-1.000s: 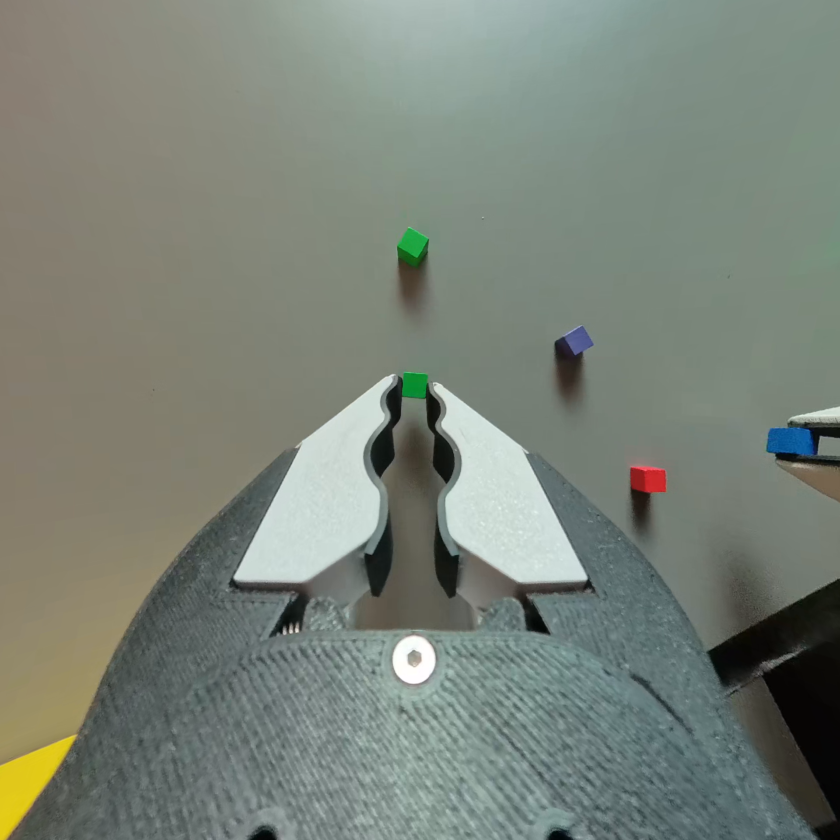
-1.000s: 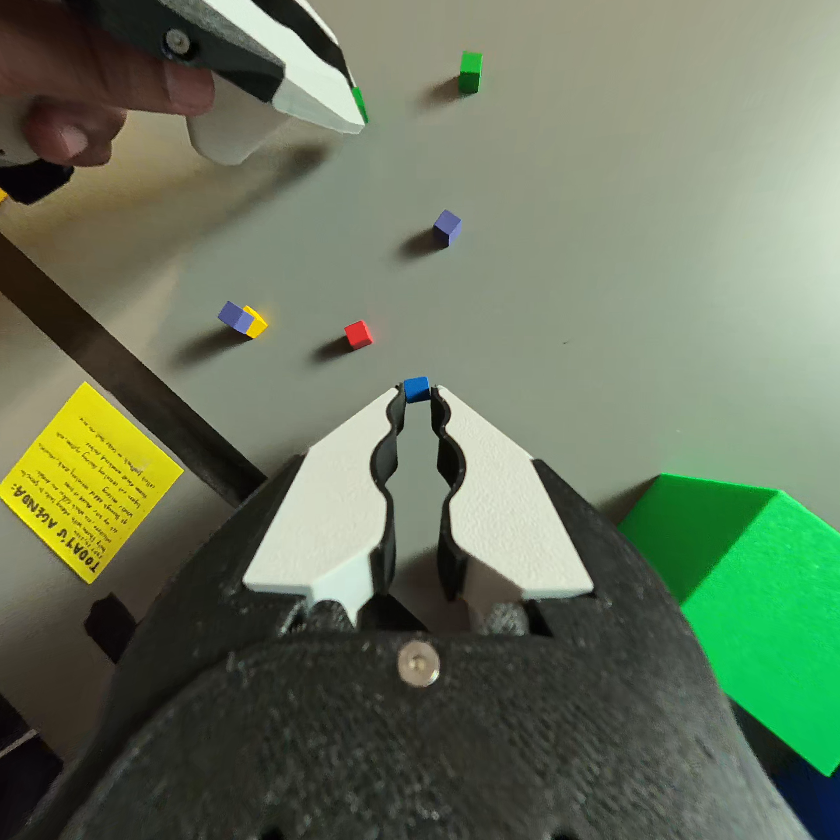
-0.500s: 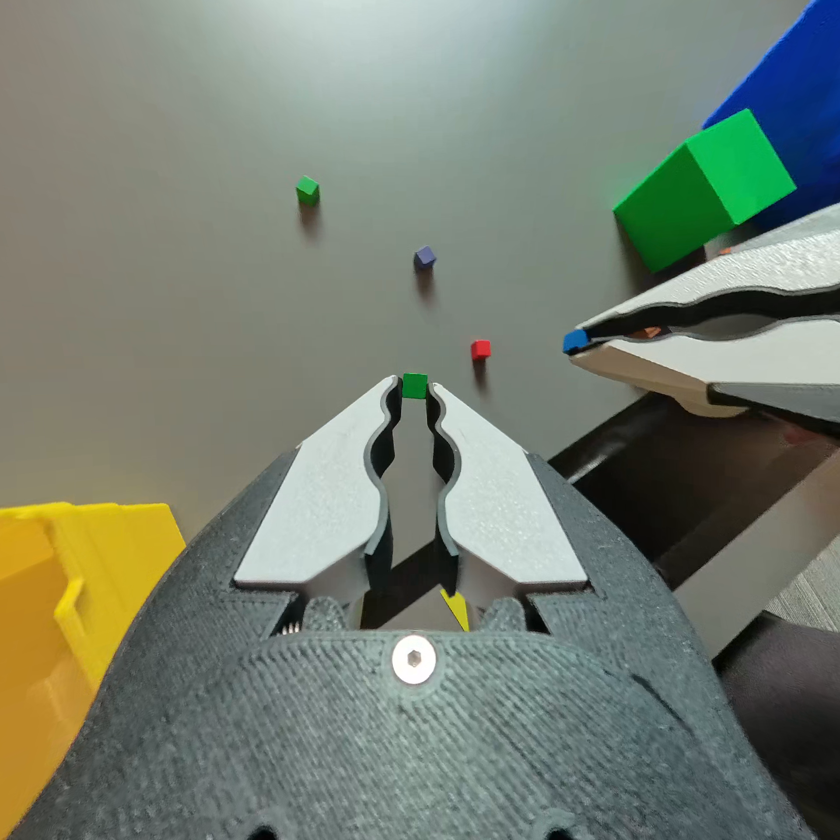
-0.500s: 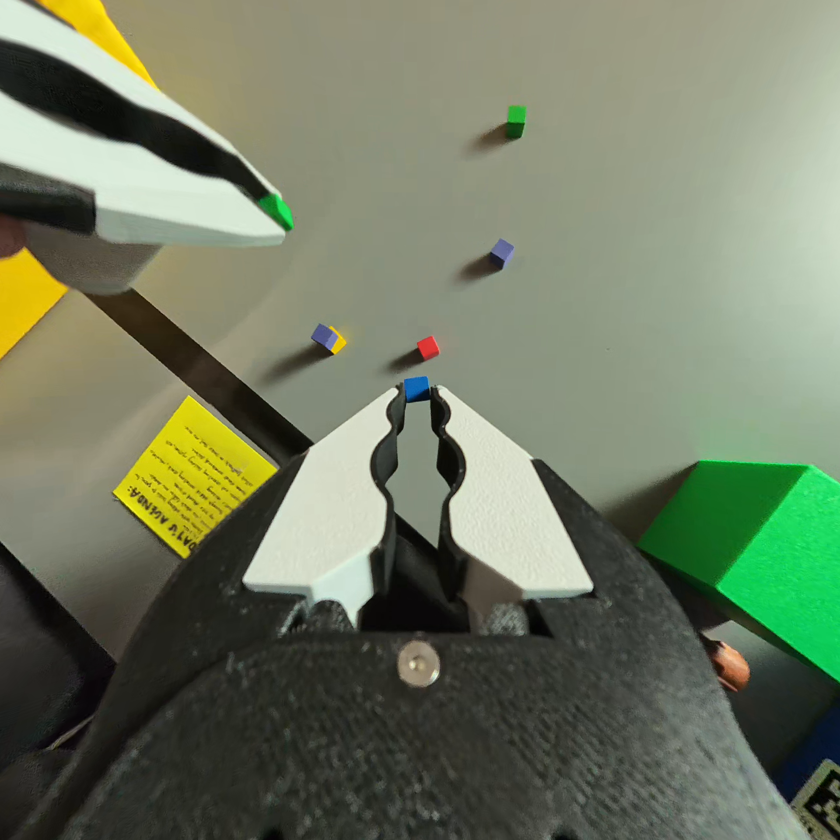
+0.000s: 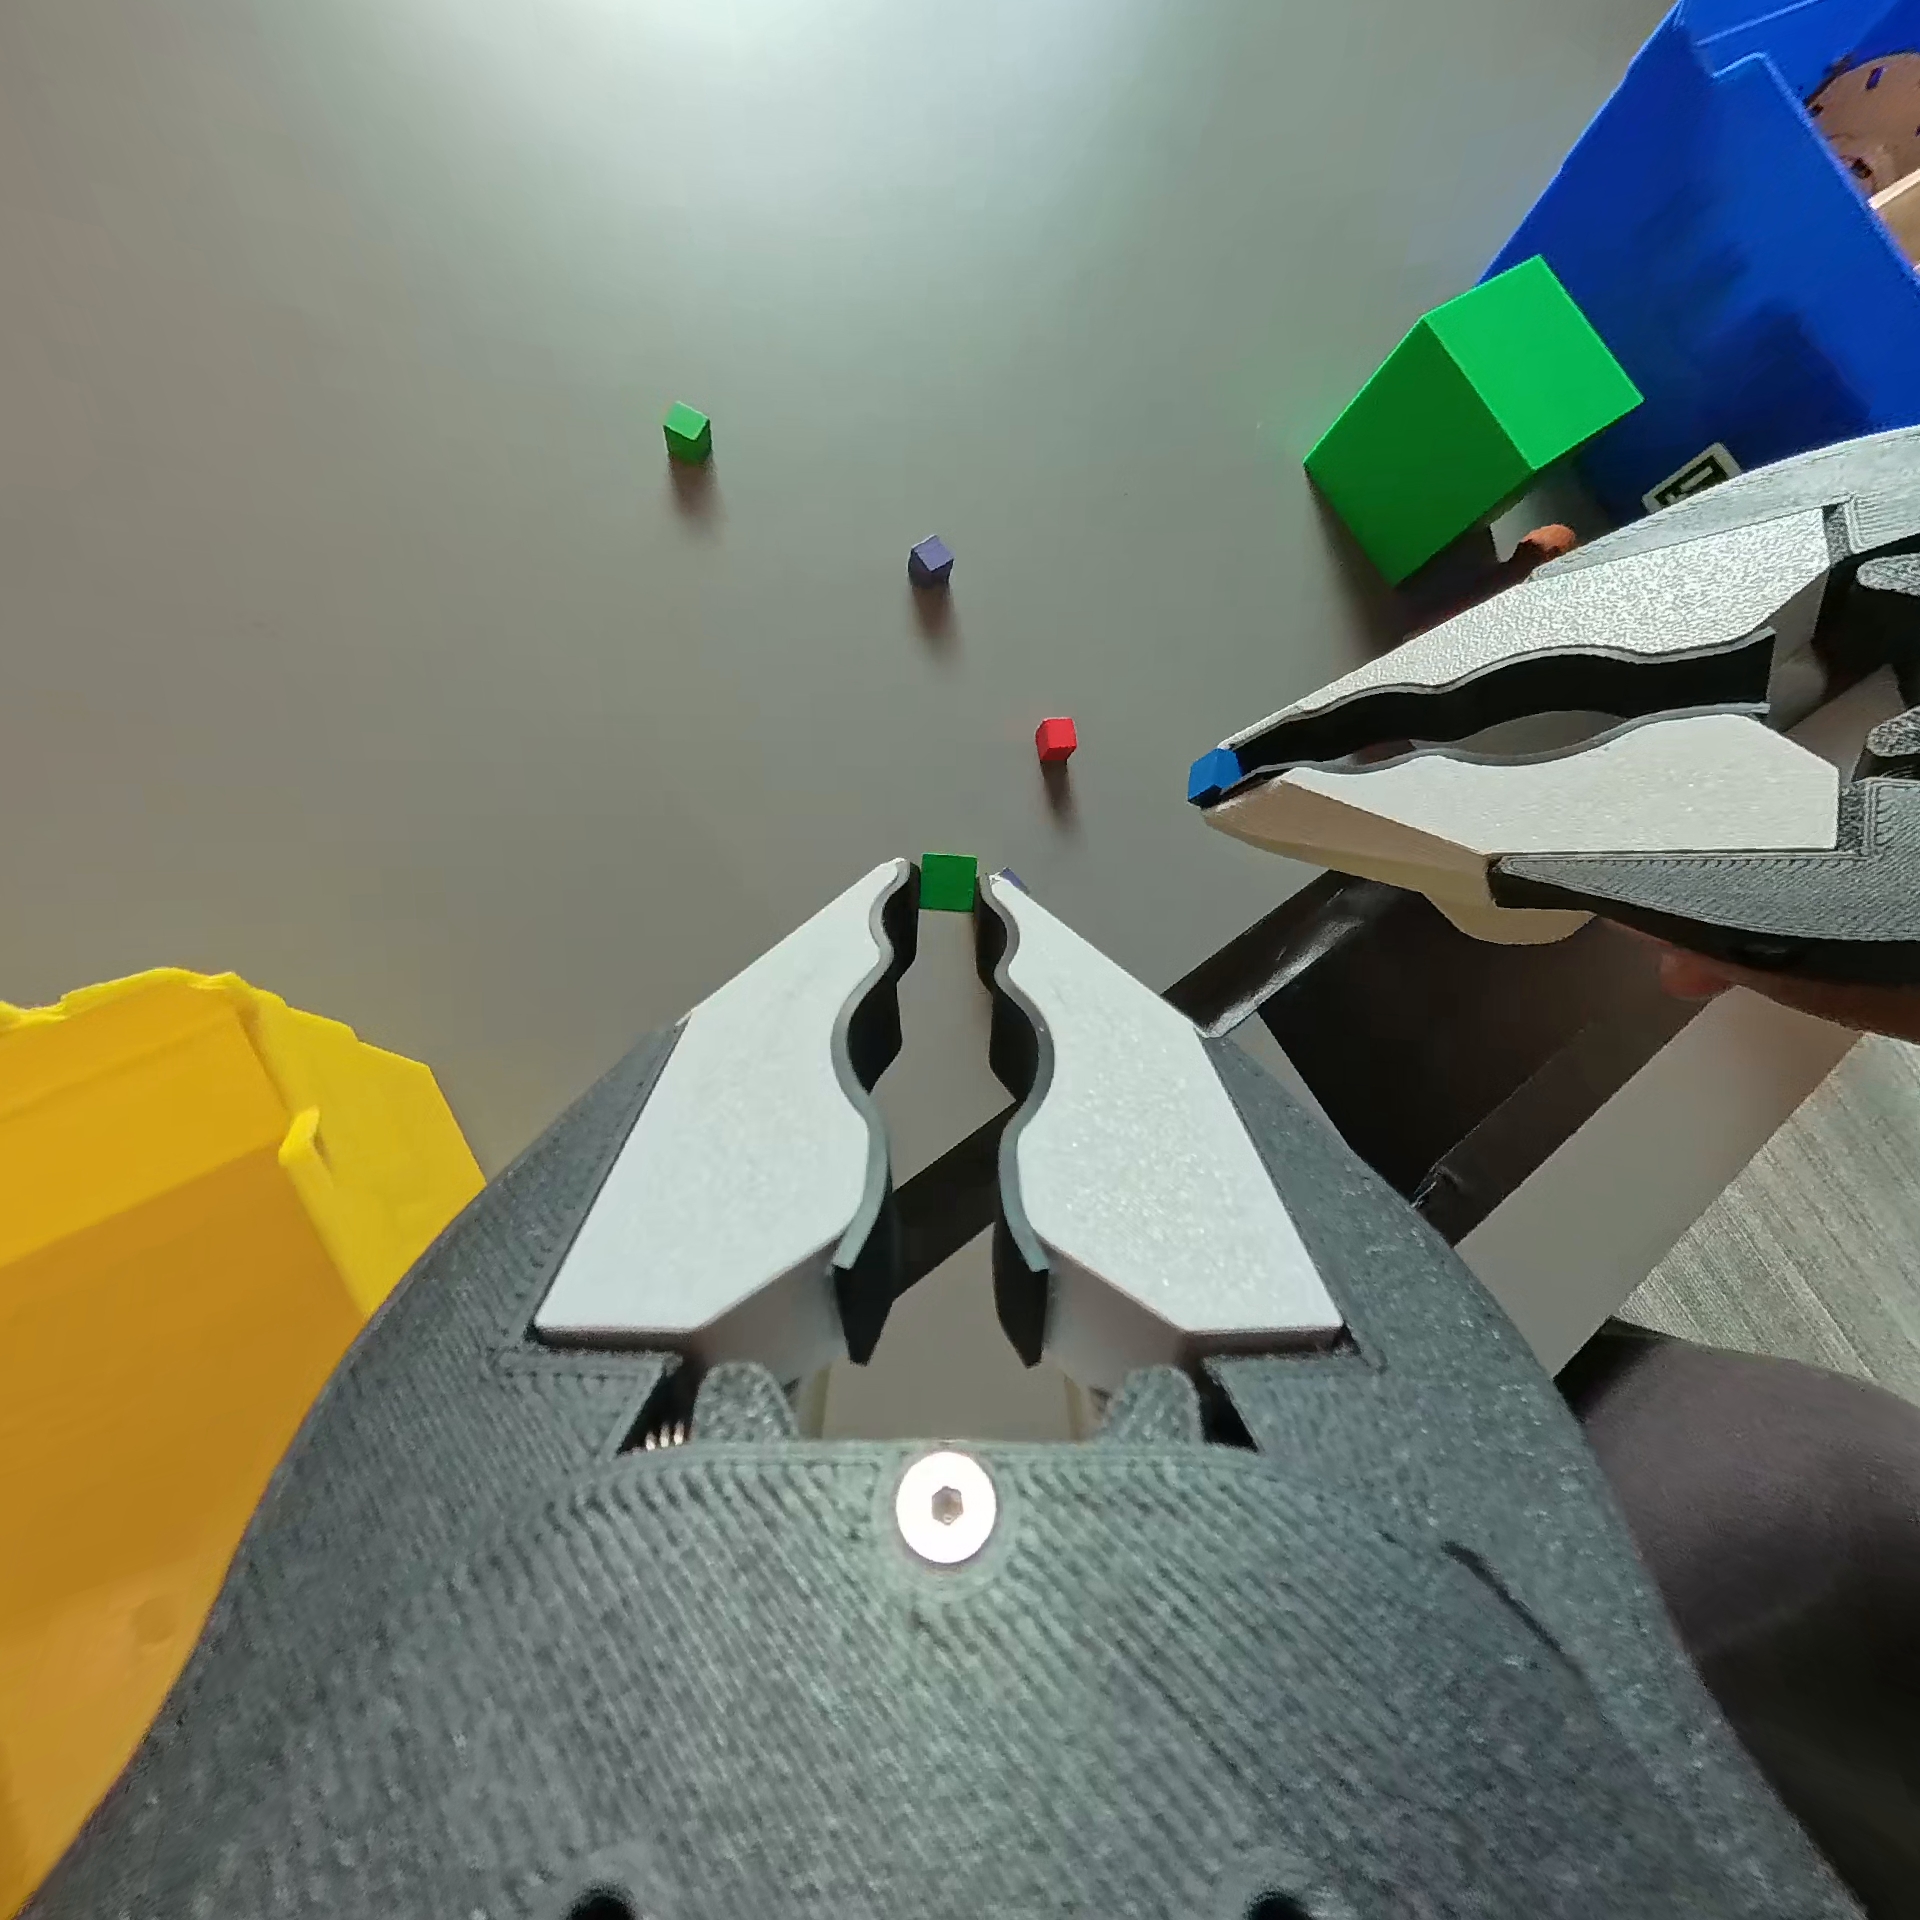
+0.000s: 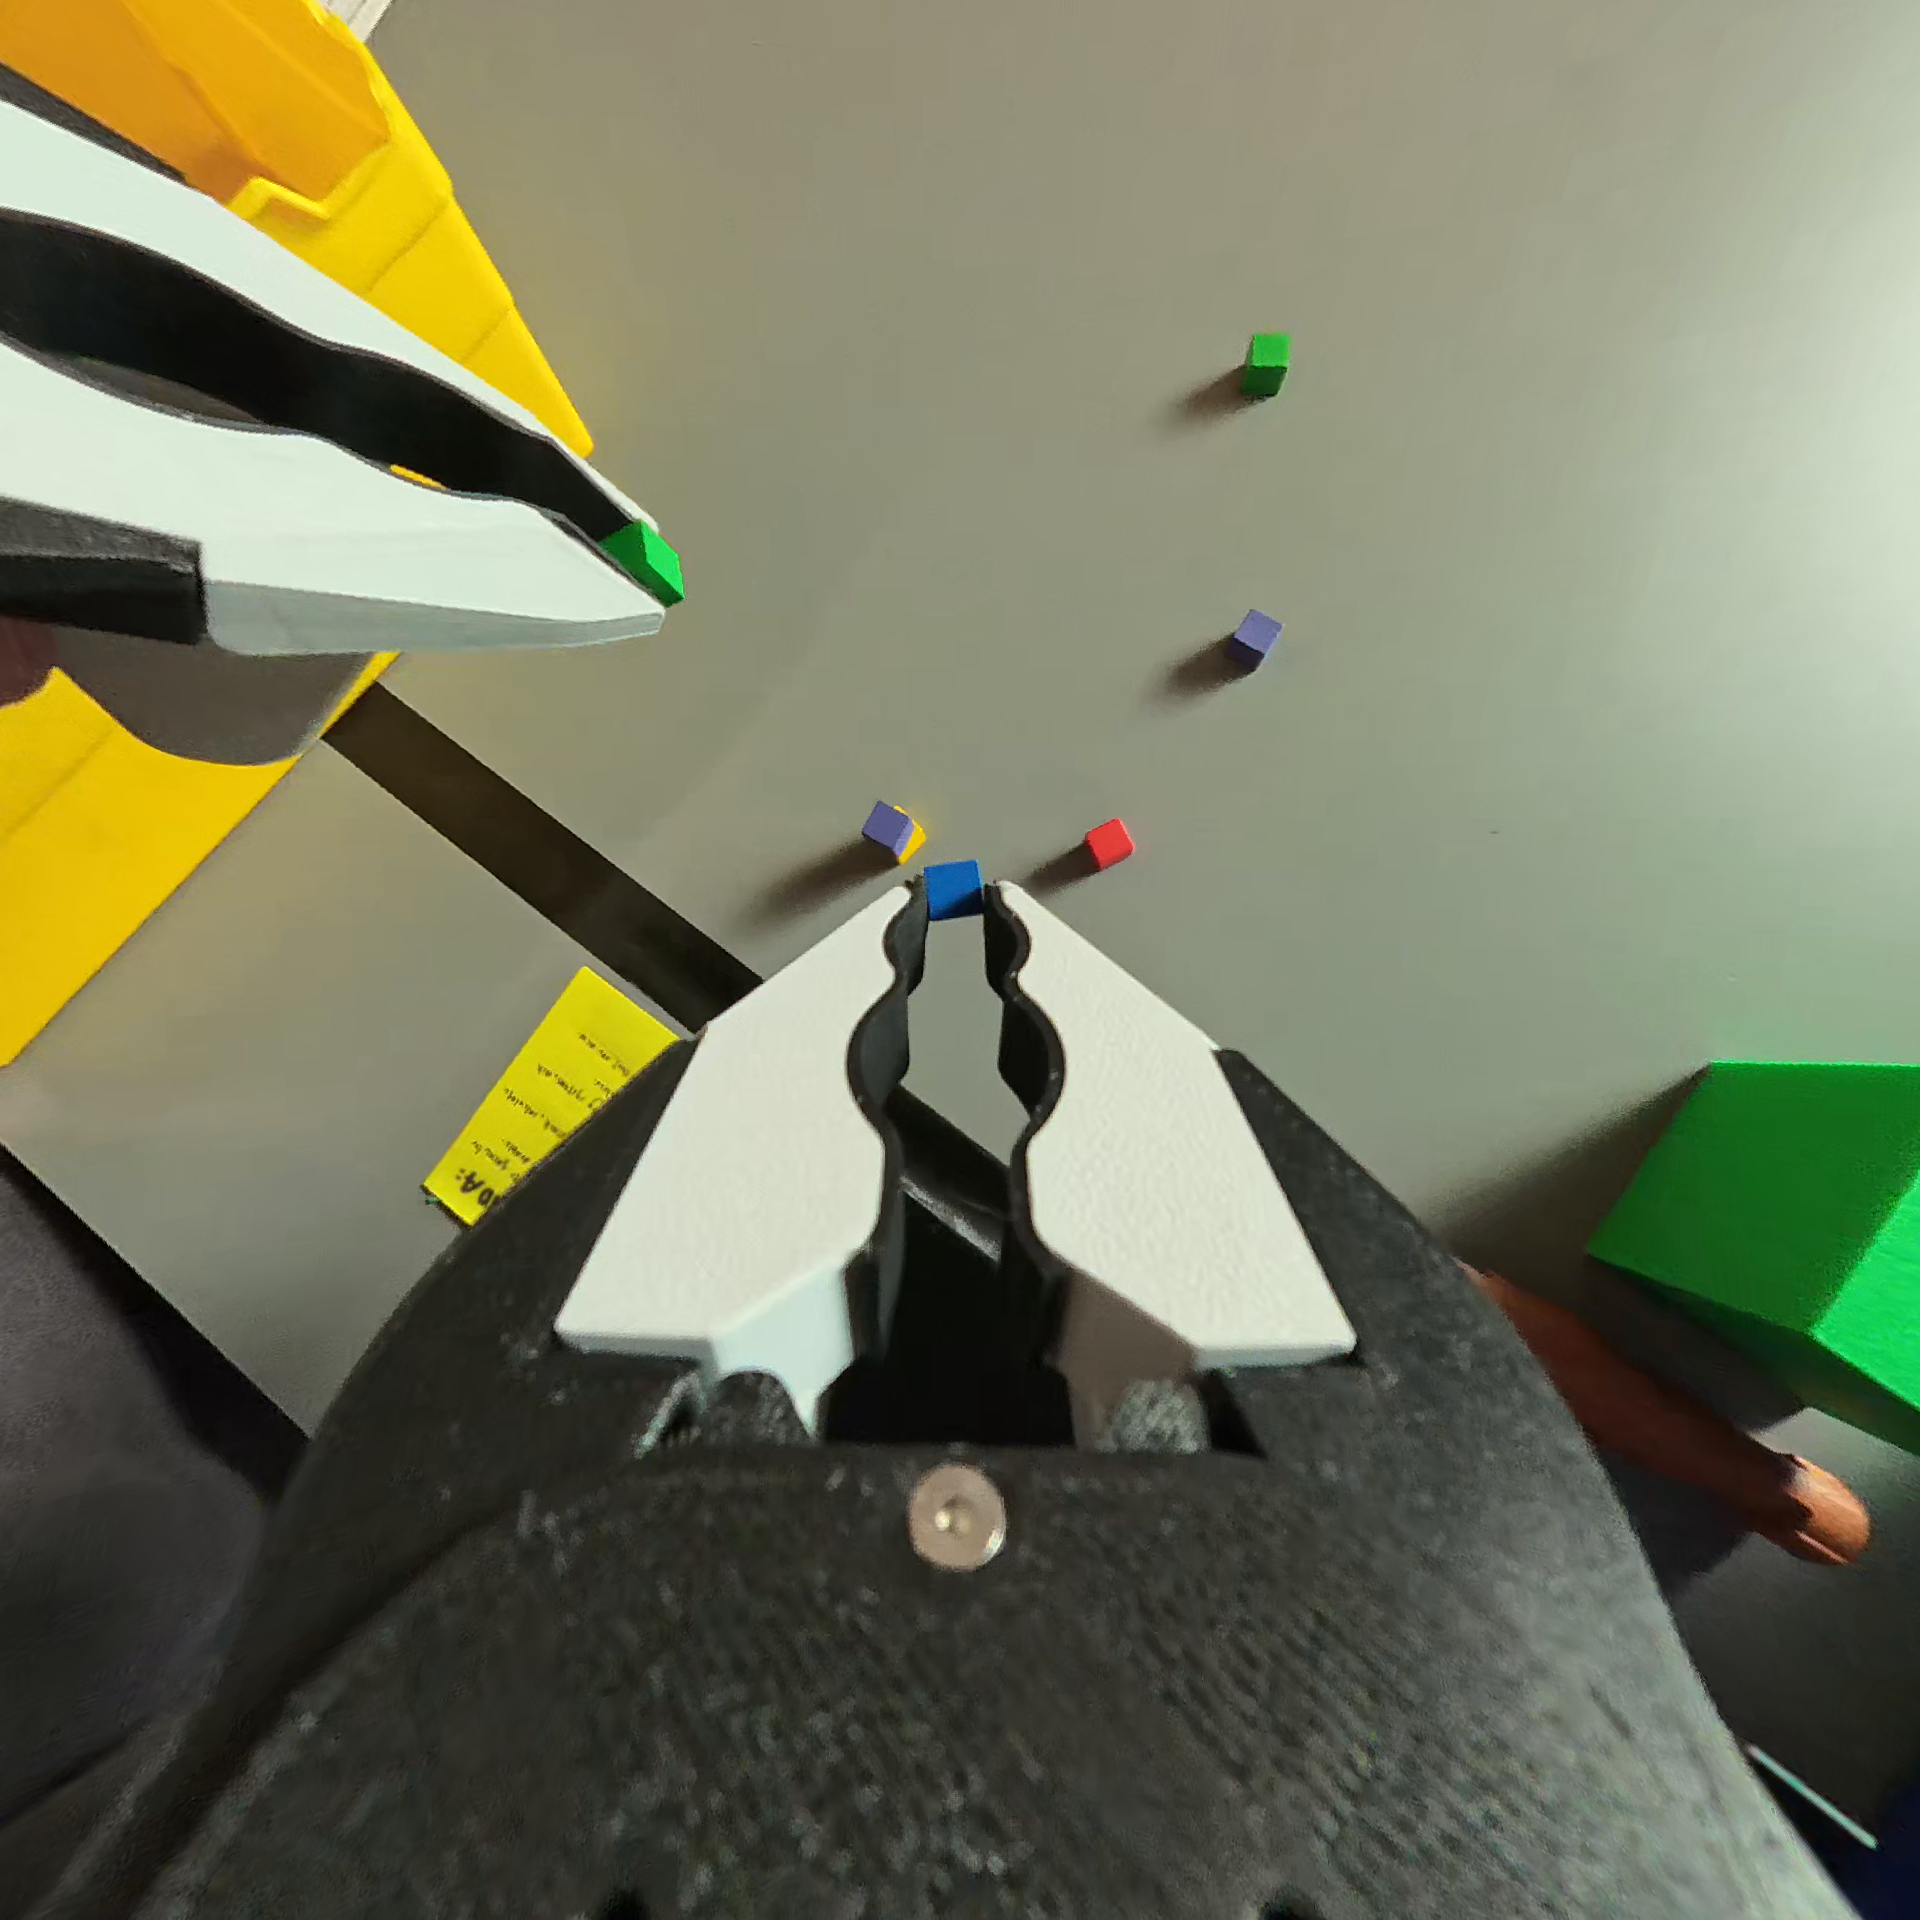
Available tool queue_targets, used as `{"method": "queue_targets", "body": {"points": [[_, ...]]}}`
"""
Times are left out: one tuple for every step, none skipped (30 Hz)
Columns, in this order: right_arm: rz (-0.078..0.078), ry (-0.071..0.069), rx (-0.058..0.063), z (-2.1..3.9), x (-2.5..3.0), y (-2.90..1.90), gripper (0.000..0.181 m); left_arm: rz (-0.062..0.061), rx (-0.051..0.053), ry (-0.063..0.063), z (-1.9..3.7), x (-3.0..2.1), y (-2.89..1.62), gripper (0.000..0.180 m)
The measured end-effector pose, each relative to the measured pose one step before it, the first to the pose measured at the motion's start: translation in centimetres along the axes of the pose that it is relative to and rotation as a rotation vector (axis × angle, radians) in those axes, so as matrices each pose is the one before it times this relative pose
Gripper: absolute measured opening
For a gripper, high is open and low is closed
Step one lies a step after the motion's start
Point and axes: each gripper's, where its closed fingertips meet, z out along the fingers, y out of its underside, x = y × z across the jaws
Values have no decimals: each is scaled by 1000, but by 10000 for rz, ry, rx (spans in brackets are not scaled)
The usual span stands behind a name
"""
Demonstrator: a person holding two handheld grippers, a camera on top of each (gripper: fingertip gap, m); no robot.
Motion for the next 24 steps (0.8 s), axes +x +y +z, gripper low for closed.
{"method": "queue_targets", "body": {"points": [[15, 16, 6, 36, -108, -32, 9, -15, -13, 8, -91, -74, 88, 7], [-1, 19, 5, 33, -97, -59, 9, -6, -13, 12, -90, -48, 66, 7], [-4, 12, 9, 22, -76, -82, 9, 7, -14, 8, -89, -31, 62, 7], [-2, 10, 18, 22, -71, -104, 9, 12, -6, 14, -96, 3, 28, 7], [4, 14, 36, 22, -40, -134, 9, 12, -7, 25, -89, 34, 42, 7], [32, 10, 49, 48, -42, -128, 9, 11, -22, 27, -69, 53, 81, 7], [71, -6, 47, 75, -45, -86, 9, 11, -49, 31, -15, 71, 165, 7], [92, -25, 26, 93, -61, -21, 9, 16, -72, 27, 48, 61, 217, 7], [79, -36, -15, 85, -86, 45, 9, 19, -86, 22, 89, 72, 219, 7], [18, -23, -45, 57, -59, 23, 9, 25, -76, 34, 103, 97, 155, 7], [-74, 22, -36, -17, 4, -72, 9, 47, -28, 35, 43, 108, 16, 7], [-136, 63, 6, -112, 71, -230, 9, 71, 26, 18, -20, 82, -126, 7], [-132, 69, 48, -167, 104, -302, 9, 67, 57, 13, -88, 67, -212, 7], [-91, 52, 61, -164, 122, -291, 9, 50, 72, 16, -137, 55, -269, 7], [-68, 35, 49, -128, 125, -206, 9, 29, 77, 19, -178, 38, -284, 7], [-75, 35, 29, -61, 166, -60, 9, 9, 67, 15, -208, 1, -246, 7], [-79, 40, -2, 18, 178, 112, 9, 6, 40, 5, -204, -17, -145, 7], [-58, 28, -34, 88, 139, 296, 9, 18, 15, -21, -176, -57, -9, 7], [-29, -7, -64, 142, 46, 436, 9, 19, -19, -44, -126, -89, 140, 7], [-15, -42, -110, 184, -33, 553, 9, -4, -71, -29, -55, -67, 288, 7], [-21, -55, -146, 229, -77, 570, 9, -38, -116, -13, 20, -43, 410, 7], [-53, -45, -126, 207, -90, 448, 9, -76, -122, -7, 81, -28, 433, 7], [-110, -31, -72, 159, -93, 229, 9, -115, -119, 3, 107, -1, 429, 7], [-157, -20, -29, 136, -109, 44, 9, -175, -84, 5, 133, 24, 359, 7]]}}
